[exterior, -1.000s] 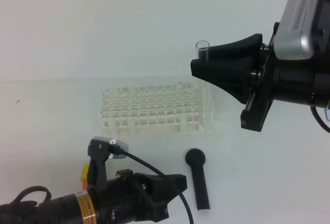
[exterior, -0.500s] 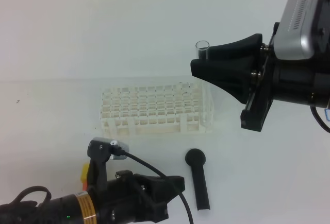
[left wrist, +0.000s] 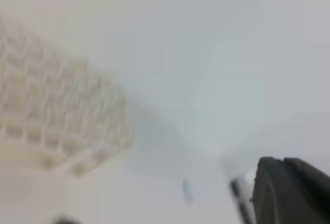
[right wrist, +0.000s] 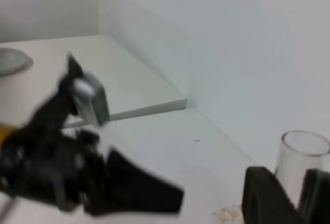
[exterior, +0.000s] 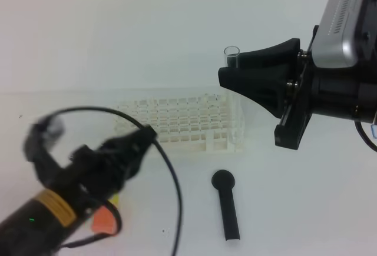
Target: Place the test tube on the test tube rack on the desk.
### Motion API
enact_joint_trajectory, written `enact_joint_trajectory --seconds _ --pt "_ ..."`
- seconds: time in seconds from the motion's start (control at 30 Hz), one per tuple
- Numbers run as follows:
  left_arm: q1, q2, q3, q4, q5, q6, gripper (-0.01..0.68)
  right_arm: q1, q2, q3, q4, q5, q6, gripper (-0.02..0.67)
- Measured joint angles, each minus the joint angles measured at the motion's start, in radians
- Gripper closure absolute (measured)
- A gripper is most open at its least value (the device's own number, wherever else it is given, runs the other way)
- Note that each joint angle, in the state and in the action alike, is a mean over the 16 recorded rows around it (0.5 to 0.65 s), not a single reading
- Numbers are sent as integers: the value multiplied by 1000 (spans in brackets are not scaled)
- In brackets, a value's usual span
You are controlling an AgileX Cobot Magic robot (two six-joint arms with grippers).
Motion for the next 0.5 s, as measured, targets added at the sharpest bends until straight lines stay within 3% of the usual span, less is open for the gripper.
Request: enact_joint_trajectory --seconds 0.23,0.5 --pt "0 -283 0 -205 174 0 667 0 0 0 0 3 0 524" --pt "0 -570 21 -296 636 -1 667 0 0 0 0 28 0 524"
